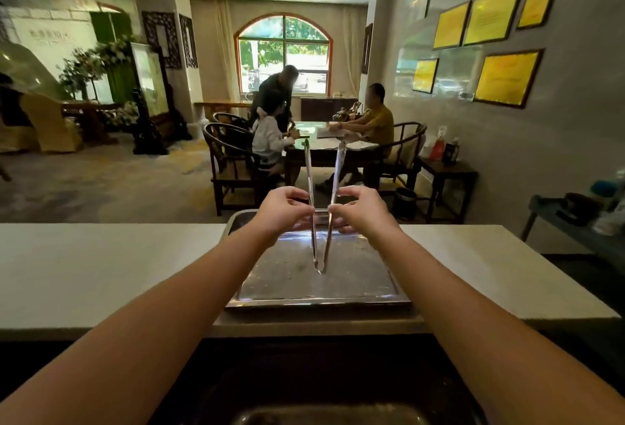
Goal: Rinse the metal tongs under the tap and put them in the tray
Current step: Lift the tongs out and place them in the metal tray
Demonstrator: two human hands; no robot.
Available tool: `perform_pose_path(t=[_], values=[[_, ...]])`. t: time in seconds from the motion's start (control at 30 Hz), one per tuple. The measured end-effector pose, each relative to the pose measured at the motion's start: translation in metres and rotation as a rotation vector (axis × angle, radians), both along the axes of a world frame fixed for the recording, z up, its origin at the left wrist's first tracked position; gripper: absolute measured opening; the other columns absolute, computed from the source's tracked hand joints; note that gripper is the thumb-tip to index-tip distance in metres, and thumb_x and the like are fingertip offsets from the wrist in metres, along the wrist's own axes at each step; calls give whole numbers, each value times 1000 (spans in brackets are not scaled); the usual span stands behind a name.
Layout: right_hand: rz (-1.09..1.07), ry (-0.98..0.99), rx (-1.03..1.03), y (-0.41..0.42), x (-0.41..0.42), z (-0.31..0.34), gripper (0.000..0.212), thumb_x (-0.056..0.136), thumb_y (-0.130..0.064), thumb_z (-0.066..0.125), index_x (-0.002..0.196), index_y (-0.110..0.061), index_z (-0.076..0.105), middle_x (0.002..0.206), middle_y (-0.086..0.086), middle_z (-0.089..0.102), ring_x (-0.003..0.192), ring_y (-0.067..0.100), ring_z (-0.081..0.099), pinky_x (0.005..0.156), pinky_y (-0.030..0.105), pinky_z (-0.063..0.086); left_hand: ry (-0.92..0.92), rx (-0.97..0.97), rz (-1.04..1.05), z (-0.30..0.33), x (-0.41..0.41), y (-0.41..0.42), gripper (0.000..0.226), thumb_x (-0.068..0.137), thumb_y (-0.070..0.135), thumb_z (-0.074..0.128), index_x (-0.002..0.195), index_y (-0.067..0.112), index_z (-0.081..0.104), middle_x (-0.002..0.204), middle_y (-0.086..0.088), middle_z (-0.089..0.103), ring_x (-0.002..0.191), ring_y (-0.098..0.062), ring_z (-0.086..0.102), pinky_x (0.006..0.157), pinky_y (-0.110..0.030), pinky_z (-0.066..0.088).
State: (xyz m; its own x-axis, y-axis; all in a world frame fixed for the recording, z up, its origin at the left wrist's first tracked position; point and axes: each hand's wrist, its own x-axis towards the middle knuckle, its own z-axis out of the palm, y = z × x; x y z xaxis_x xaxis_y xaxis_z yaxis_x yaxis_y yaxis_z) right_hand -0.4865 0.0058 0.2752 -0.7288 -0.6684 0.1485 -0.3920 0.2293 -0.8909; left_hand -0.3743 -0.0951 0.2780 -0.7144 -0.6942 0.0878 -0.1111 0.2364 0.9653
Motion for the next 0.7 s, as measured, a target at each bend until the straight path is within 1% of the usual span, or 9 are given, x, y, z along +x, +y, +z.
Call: perform_pose_path(t=[0.07,0.1,0.17,0.23,0.4,0.5,0.57,0.63,0.7], values=[[8,-90,26,-10,-7,-6,50,79,-10,69,126,-11,52,94,15,68,68,21,70,57,29,59,-33,41,3,-7,-9,-9,34,80,-4,63,113,-4,55,78,-10,61,68,-17,63,55,-20,57],[13,-127,35,-15,-10,-10,50,79,-8,69,126,-9,51,93,16,67,67,22,69,54,28,57,-48,67,1,-12,-13,-12,32,81,-4,62,112,-3,55,77,-9,61,66,-16,63,54,-20,57],[18,-171,63,-22,-16,-20,49,80,-5,67,126,-7,51,97,17,66,69,24,69,53,26,57,-94,93,6,-24,-20,-18,30,82,-2,61,111,-1,56,77,-8,62,66,-15,63,60,-23,56],[16,-199,103,-28,-21,-31,46,82,-4,65,125,-7,51,99,16,65,71,22,68,52,24,55,-142,94,18,-39,-27,-23,27,83,0,61,110,0,57,79,-7,62,66,-13,62,61,-22,54],[-27,-245,196,-38,-28,-63,41,83,-2,64,122,-7,53,112,21,65,85,29,69,71,36,60,-222,140,26,-74,-40,-30,22,83,1,62,105,-2,60,80,-9,63,64,-12,60,58,-20,52],[-40,-272,244,-41,-31,-79,42,82,-5,66,122,-10,53,112,18,65,86,26,69,70,35,60,-259,132,15,-91,-44,-34,14,83,0,62,96,-2,64,75,-7,62,64,-13,60,56,-19,52],[-31,-289,262,-41,-33,-89,43,82,-6,66,122,-10,52,113,15,63,90,25,67,70,33,60,-295,99,14,-100,-45,-35,16,82,1,62,98,-1,64,78,-6,63,66,-12,61,53,-16,52],[-23,-279,280,-42,-33,-97,42,83,-7,65,123,-9,52,117,14,60,97,25,65,75,33,59,-338,48,18,-107,-47,-35,16,82,4,63,98,2,64,80,-5,63,69,-11,60,56,-17,50],[-20,-254,305,-42,-34,-102,41,83,-7,64,123,-10,52,120,13,59,100,25,63,74,31,59,-367,22,20,-112,-49,-36,14,83,7,64,97,6,64,79,-2,62,69,-10,59,56,-17,48]])
